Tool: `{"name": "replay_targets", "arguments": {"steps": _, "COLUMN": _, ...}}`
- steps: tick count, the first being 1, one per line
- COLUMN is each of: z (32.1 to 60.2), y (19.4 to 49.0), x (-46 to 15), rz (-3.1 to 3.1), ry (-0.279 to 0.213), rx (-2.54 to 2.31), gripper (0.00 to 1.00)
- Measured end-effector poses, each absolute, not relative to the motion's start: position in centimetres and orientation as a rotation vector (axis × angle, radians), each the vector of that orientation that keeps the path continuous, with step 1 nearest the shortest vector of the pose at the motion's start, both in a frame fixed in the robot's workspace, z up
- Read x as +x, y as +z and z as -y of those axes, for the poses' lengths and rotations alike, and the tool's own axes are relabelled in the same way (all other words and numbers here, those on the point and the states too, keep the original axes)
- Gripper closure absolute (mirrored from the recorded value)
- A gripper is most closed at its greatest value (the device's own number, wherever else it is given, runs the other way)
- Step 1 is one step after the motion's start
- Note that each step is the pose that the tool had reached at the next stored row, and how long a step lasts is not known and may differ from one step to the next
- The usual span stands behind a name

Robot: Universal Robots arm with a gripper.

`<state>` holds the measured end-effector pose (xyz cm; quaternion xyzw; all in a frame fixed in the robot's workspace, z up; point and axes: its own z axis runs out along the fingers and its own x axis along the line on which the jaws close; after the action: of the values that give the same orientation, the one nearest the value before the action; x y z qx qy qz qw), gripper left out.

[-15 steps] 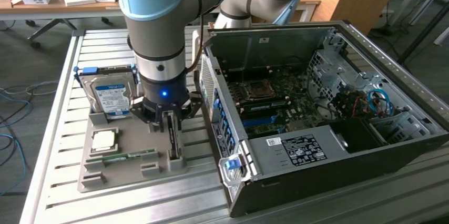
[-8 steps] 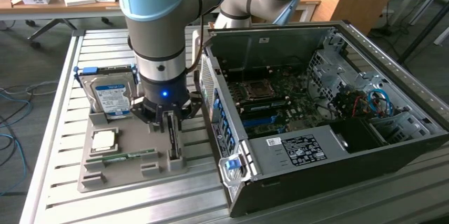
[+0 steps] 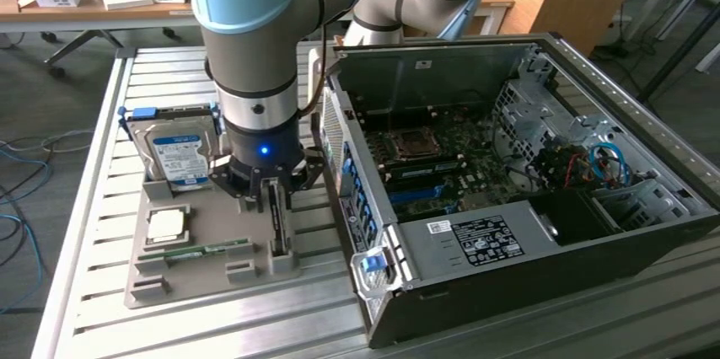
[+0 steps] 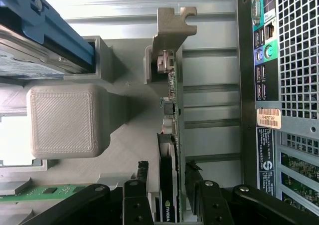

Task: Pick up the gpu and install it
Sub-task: 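Pick up the gpu and move the gpu toward the slot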

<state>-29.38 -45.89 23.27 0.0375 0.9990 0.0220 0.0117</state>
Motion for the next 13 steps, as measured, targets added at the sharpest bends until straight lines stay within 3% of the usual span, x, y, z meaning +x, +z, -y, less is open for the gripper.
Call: {"name": "replay_targets", "arguments": {"steps": 13, "z": 46.00, "y": 23.25, "x": -29.45, "rz": -3.115, "ry": 0.069, "rx": 0.117, "gripper": 0.57}}
